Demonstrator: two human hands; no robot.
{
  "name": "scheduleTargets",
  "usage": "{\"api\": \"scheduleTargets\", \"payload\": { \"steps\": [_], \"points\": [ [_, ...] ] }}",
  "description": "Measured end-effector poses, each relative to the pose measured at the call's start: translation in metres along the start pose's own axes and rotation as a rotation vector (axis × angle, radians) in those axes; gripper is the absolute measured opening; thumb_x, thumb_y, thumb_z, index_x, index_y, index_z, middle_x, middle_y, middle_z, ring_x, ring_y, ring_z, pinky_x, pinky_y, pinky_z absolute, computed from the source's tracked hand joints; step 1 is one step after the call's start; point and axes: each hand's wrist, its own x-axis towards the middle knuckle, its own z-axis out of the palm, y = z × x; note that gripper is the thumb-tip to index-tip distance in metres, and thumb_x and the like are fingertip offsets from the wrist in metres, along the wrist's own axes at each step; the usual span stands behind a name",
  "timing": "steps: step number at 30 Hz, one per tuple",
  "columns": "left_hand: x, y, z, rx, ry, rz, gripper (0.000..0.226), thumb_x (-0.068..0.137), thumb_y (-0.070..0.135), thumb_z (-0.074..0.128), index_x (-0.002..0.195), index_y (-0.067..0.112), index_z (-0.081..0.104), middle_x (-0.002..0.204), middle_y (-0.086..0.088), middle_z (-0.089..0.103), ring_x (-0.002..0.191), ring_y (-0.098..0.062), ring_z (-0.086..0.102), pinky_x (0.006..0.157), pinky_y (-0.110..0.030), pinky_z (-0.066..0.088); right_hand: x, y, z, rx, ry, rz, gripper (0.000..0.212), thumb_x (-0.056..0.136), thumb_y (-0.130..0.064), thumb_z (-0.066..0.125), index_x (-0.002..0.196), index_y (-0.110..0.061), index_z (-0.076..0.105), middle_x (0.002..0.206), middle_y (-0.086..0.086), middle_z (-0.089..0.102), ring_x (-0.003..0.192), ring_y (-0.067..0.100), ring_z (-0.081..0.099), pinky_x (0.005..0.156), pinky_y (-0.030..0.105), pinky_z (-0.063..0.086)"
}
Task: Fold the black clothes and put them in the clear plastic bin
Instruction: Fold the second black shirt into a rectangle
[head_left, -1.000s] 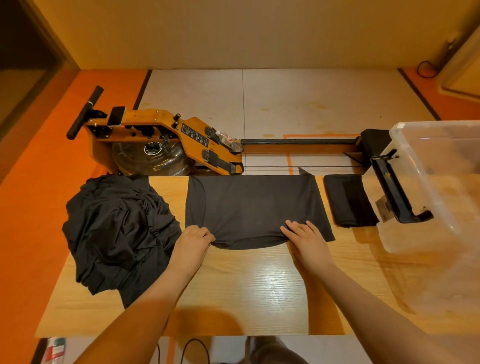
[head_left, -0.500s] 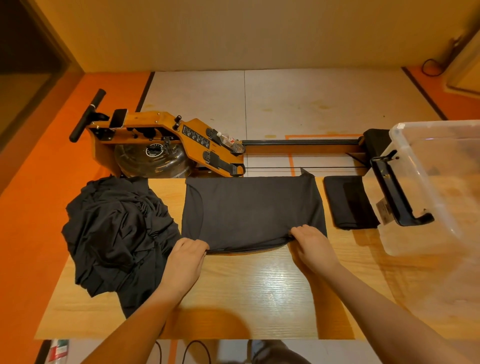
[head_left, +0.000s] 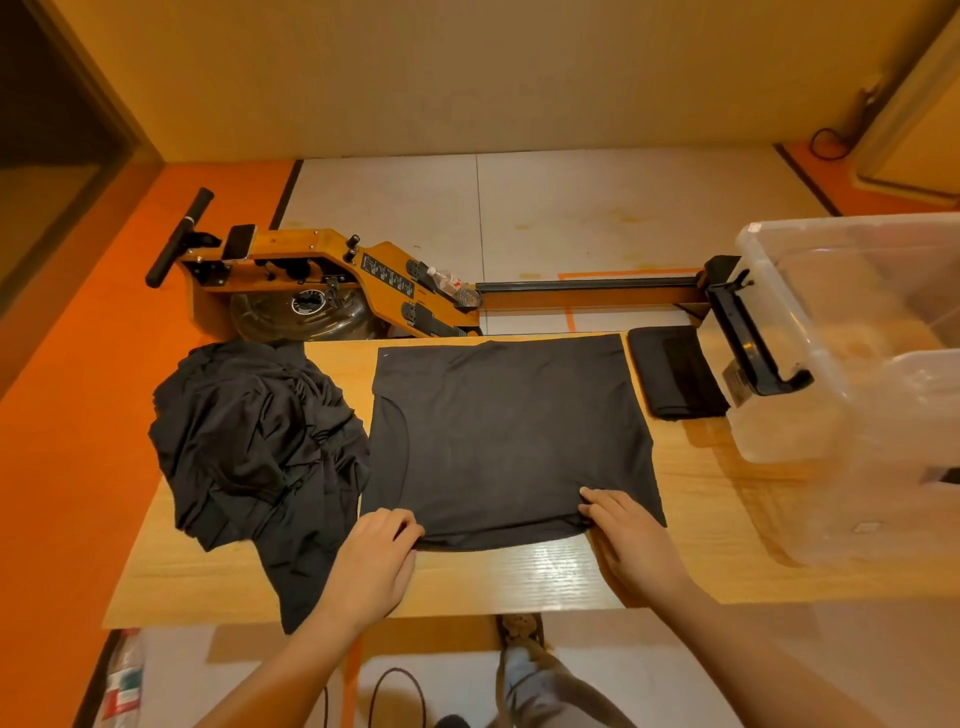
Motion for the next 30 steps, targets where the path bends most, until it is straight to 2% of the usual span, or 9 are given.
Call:
{"api": "scheduleTargets", "payload": {
  "steps": [4, 6, 9, 14, 19, 23, 27, 29, 30],
  "points": [
    [-0.015, 0.006, -0.008, 0.002, -0.036, 0.020, 0.031, 0.089, 0.034, 0.045, 0.105, 0.022, 0.068, 0.105, 0.005, 0.062, 0.094, -0.014, 0.060, 0.083, -0.030, 0.050, -0.022, -0.002, 0.007, -0.029, 0.018, 0.078, 0.062, 0.062, -0.003, 0.084, 0.120, -0.010, 0.066, 0.124, 0.009, 0.065, 0.112, 0.027, 0.064, 0.099, 0.036, 0.040],
    [-0.017, 0.006, -0.010, -0.018, -0.038, -0.014, 0.027, 0.088, 0.031, 0.056, 0.112, 0.022, 0.067, 0.113, 0.005, 0.062, 0.103, -0.015, 0.060, 0.090, -0.031, 0.049, -0.028, 0.000, 0.009, 0.009, 0.043, 0.165, 0.063, 0.067, -0.002, 0.081, 0.127, -0.009, 0.061, 0.128, 0.011, 0.062, 0.117, 0.029, 0.060, 0.102, 0.043, 0.042],
    [-0.016, 0.003, -0.010, -0.023, -0.098, -0.070, 0.045, 0.083, 0.030, 0.072, 0.126, 0.020, 0.063, 0.130, 0.001, 0.060, 0.121, -0.018, 0.056, 0.103, -0.036, 0.043, -0.036, 0.003, 0.011, -0.015, 0.048, 0.206, 0.063, 0.067, -0.003, 0.083, 0.126, -0.010, 0.062, 0.129, 0.012, 0.061, 0.116, 0.031, 0.060, 0.099, 0.046, 0.047],
    [-0.020, 0.001, -0.009, -0.110, -0.192, -0.102, 0.053, 0.100, 0.038, 0.047, 0.150, 0.025, 0.033, 0.158, 0.007, 0.025, 0.146, -0.012, 0.021, 0.114, -0.025, 0.010, -0.049, 0.005, 0.012, -0.025, 0.060, 0.242, 0.065, 0.072, -0.005, 0.079, 0.133, -0.011, 0.057, 0.134, 0.011, 0.058, 0.115, 0.028, 0.060, 0.100, 0.047, 0.047],
    [-0.030, 0.005, -0.008, -0.151, -0.176, -0.157, 0.060, 0.101, 0.041, 0.044, 0.154, 0.025, 0.020, 0.161, 0.009, 0.012, 0.148, -0.010, 0.010, 0.114, -0.022, 0.010, -0.064, 0.008, 0.009, -0.029, 0.104, 0.354, 0.050, 0.077, -0.009, 0.076, 0.125, -0.010, 0.059, 0.121, 0.009, 0.063, 0.110, 0.028, 0.061, 0.096, 0.046, 0.047],
    [-0.040, 0.003, -0.003, -0.171, -0.140, -0.198, 0.050, 0.098, 0.034, 0.054, 0.144, 0.016, 0.044, 0.157, 0.002, 0.029, 0.147, -0.015, 0.020, 0.114, -0.026, 0.016, -0.069, 0.013, 0.007, -0.137, 0.061, 0.309, 0.046, 0.059, -0.010, 0.088, 0.100, -0.016, 0.069, 0.100, 0.005, 0.067, 0.090, 0.027, 0.065, 0.083, 0.046, 0.052],
    [-0.041, -0.001, -0.004, -0.136, -0.118, -0.167, 0.013, 0.088, 0.016, 0.069, 0.101, 0.017, 0.067, 0.134, -0.004, 0.057, 0.131, -0.022, 0.050, 0.105, -0.032, 0.040, -0.066, 0.016, 0.004, -0.151, 0.003, 0.316, 0.061, 0.040, -0.002, 0.092, 0.094, -0.018, 0.068, 0.098, 0.006, 0.066, 0.090, 0.031, 0.064, 0.082, 0.048, 0.052],
    [-0.035, -0.003, -0.008, -0.132, -0.081, -0.170, 0.014, 0.083, 0.009, 0.073, 0.093, 0.016, 0.065, 0.118, -0.005, 0.065, 0.115, -0.023, 0.061, 0.093, -0.035, 0.050, -0.062, 0.015, 0.001, -0.146, -0.025, 0.344, 0.061, 0.043, -0.003, 0.092, 0.096, -0.018, 0.066, 0.100, 0.006, 0.066, 0.094, 0.032, 0.063, 0.086, 0.049, 0.050],
    [-0.032, -0.005, -0.011, -0.152, -0.069, -0.198, 0.015, 0.085, 0.009, 0.071, 0.095, 0.015, 0.064, 0.113, -0.004, 0.065, 0.109, -0.022, 0.062, 0.088, -0.034, 0.051, -0.059, 0.014, -0.001, -0.122, -0.026, 0.372, 0.054, 0.054, -0.004, 0.089, 0.100, -0.019, 0.064, 0.104, 0.005, 0.065, 0.099, 0.031, 0.061, 0.091, 0.047, 0.047]
  ]
}}
